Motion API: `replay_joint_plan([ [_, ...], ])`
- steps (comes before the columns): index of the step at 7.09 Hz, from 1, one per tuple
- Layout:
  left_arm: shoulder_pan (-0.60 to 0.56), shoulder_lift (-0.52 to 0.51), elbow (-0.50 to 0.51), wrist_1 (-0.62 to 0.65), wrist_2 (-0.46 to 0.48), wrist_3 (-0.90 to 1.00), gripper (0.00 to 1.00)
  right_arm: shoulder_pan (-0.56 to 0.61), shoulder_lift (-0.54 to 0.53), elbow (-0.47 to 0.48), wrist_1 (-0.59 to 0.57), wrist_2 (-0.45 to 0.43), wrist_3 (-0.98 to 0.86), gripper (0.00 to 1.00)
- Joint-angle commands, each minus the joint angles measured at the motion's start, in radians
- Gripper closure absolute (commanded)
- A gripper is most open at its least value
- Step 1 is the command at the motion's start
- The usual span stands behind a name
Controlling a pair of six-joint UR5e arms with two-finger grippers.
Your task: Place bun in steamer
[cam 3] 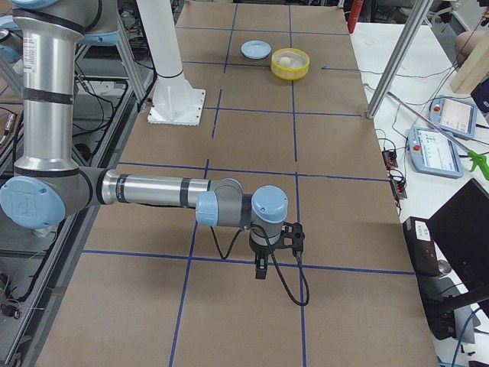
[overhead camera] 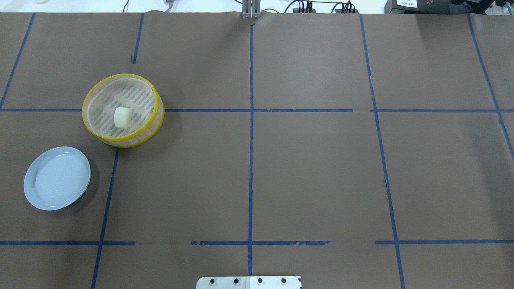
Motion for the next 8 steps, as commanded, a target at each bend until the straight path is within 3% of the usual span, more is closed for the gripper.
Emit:
replay_joint_plan([
  [1,-0.025,0.022,-0.02,-0.007,-0.008,0.012,0.0,0.0,0.0,0.0,0.0,0.0,0.0,0.0],
  [4,-0.02,0.021,-0.031,-0.024,-0.009,-0.005,0.0,0.0,0.0,0.0,0.0,0.0,0.0,0.0],
  [8,0.225,-0.024,-0.031,0.023,-0.005,-0.005,0.0,0.0,0.0,0.0,0.0,0.0,0.0,0.0],
])
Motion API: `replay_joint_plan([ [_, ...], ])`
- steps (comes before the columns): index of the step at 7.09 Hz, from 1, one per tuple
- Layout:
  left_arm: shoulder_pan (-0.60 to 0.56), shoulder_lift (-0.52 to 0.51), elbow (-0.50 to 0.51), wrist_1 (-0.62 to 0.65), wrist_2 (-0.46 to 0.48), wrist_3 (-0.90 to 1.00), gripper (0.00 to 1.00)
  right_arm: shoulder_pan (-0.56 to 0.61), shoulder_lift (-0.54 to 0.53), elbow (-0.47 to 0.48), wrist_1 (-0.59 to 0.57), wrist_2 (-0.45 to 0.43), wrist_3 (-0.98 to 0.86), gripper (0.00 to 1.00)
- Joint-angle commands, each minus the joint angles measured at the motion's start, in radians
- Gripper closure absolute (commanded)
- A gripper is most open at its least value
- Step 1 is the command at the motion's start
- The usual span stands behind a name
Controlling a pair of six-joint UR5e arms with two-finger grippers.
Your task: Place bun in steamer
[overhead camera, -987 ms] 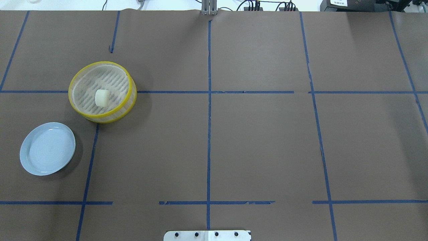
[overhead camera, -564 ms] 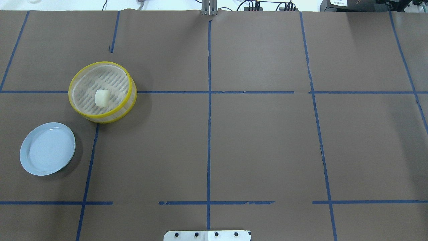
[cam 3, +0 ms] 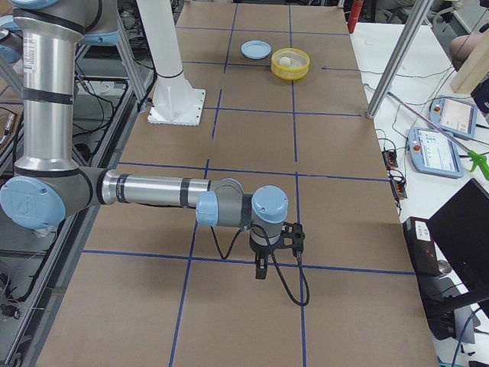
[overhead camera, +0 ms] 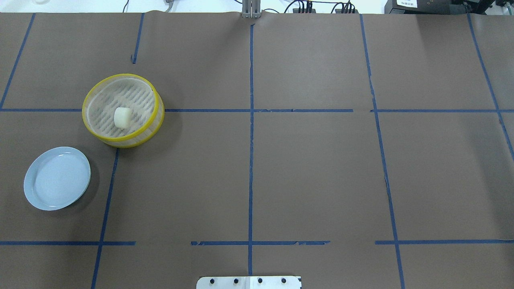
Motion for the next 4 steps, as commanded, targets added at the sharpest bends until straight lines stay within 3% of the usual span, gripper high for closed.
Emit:
replay_joint_plan([
  [1,0.065,-0.003,-0.001,0.06,-0.001,0.003,0.0,0.0,0.0,0.0,0.0,0.0,0.0,0.0],
  [4,0.029,-0.008,0.005,0.095,-0.002,0.004,0.0,0.0,0.0,0.0,0.0,0.0,0.0,0.0],
])
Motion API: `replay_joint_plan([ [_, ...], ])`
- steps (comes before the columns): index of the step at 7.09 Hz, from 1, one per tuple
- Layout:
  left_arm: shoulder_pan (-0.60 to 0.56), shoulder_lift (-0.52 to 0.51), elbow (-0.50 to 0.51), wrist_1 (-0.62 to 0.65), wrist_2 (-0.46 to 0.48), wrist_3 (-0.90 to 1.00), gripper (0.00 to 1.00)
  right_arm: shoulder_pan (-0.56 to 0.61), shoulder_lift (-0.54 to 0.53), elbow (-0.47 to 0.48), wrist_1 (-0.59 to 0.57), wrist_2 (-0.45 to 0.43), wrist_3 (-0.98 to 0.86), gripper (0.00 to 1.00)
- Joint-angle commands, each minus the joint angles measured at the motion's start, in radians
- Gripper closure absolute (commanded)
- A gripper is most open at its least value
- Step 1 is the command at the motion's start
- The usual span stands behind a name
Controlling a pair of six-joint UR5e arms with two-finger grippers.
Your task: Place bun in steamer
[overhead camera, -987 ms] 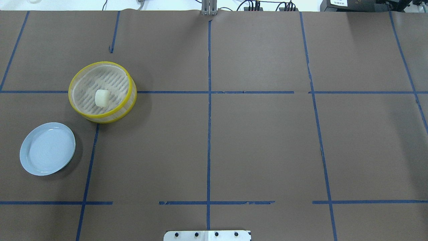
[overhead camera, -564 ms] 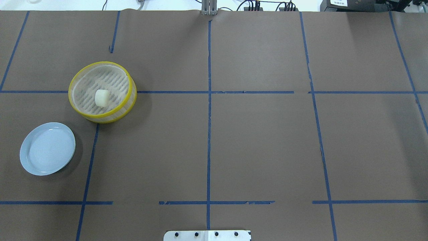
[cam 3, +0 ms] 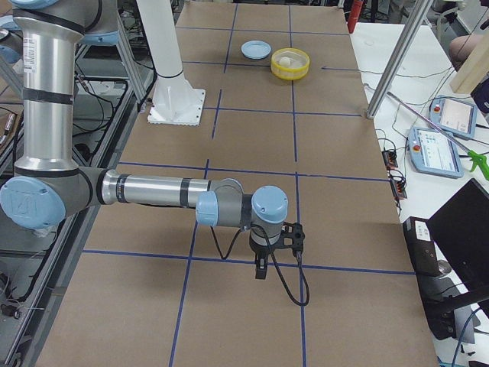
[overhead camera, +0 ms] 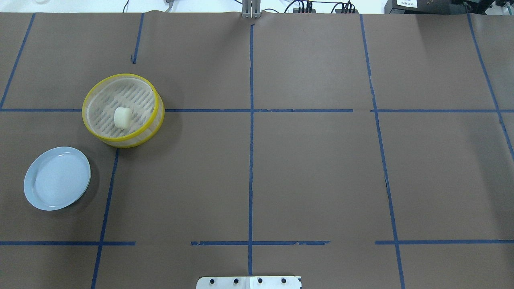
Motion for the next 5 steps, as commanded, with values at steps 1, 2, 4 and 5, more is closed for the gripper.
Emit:
replay_joint_plan([
  [1,-0.032,-0.016,0.0,0.046,-0.001,0.001,0.0,0.0,0.0,0.0,0.0,0.0,0.0,0.0],
  [2,-0.038,-0.016,0.002,0.048,-0.001,0.001,0.0,0.0,0.0,0.0,0.0,0.0,0.0,0.0],
  [4,-0.067,-0.018,0.006,0.049,-0.001,0.001,0.0,0.0,0.0,0.0,0.0,0.0,0.0,0.0],
  [5,-0.098,-0.018,0.009,0.05,0.001,0.004,0.0,0.0,0.0,0.0,0.0,0.0,0.0,0.0],
])
